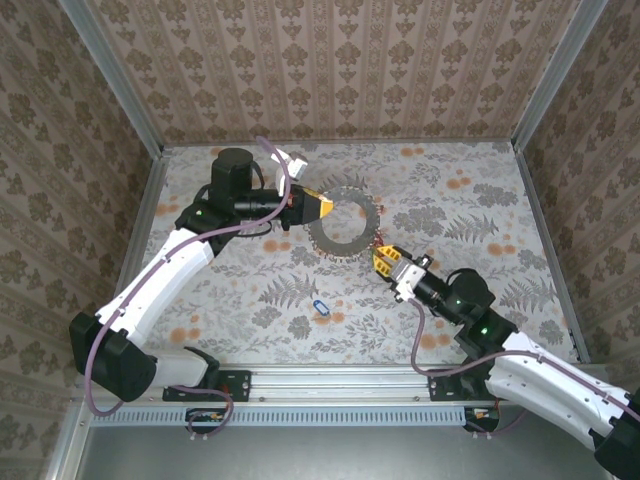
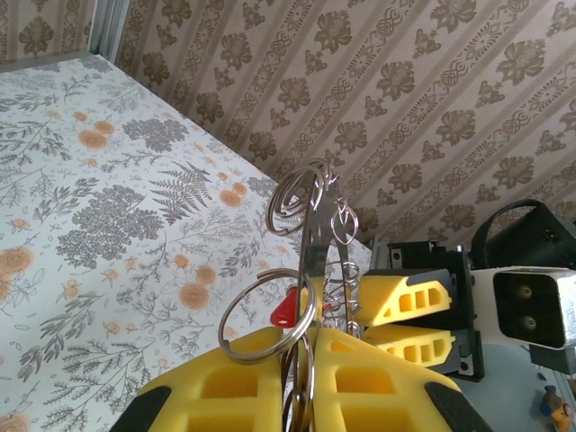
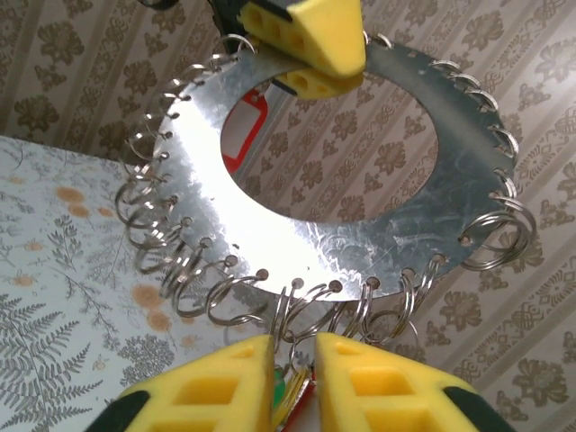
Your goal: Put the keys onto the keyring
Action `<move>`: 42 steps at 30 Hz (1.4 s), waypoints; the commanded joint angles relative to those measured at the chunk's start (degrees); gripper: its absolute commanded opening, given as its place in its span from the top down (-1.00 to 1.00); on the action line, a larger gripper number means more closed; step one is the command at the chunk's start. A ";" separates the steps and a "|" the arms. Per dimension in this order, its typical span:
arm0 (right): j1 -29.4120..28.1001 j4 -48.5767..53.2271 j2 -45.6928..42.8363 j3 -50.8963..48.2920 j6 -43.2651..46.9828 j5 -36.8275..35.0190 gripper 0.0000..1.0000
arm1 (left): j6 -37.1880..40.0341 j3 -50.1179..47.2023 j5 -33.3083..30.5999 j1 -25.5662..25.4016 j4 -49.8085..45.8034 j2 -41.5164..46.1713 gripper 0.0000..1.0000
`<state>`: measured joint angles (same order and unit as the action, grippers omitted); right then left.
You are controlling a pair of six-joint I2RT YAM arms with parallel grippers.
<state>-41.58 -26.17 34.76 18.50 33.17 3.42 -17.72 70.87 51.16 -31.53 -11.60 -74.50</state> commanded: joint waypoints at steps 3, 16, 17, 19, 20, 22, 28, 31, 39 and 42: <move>-0.42 2.27 -2.43 -1.76 -0.82 1.23 0.67 | 2.41 3.57 -0.30 -0.64 -1.49 1.03 1.00; -0.56 -3.84 3.20 -0.25 -1.84 7.98 0.58 | 2.78 5.26 -0.81 -0.99 -3.08 -0.16 1.00; -0.58 -4.33 3.86 0.12 -1.61 8.17 0.58 | 2.78 5.31 -0.84 -1.06 -3.16 -0.26 1.00; -0.67 -5.78 4.93 0.60 -1.60 8.18 0.58 | 2.85 5.33 -0.89 -1.16 -3.27 -0.34 1.00; -0.68 -6.46 5.57 0.81 -1.58 8.31 0.57 | 2.84 5.33 -0.97 -1.17 -3.36 -0.34 1.00; -0.64 -7.83 6.55 1.17 -1.66 8.01 0.56 | 2.91 5.42 -1.03 -1.23 -3.43 -0.46 1.00; -0.99 -10.73 8.64 1.46 -1.68 4.84 0.55 | 2.77 5.51 -1.11 -1.34 -3.52 -0.52 1.00; -1.04 -10.45 8.59 1.34 -1.45 3.96 0.55 | 2.78 5.46 -1.08 -1.43 -3.59 -0.53 1.00; -1.08 -7.10 6.96 1.27 -0.60 3.31 0.55 | 2.78 5.53 -1.18 -1.43 -3.65 -0.65 1.00; -1.08 -5.91 6.00 0.78 -0.15 2.00 0.55 | 2.88 5.60 -1.32 -1.47 -3.87 -0.56 1.00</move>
<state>-42.44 -32.53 42.13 18.28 31.94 7.60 -16.19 74.35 48.84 -32.60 -15.99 -75.16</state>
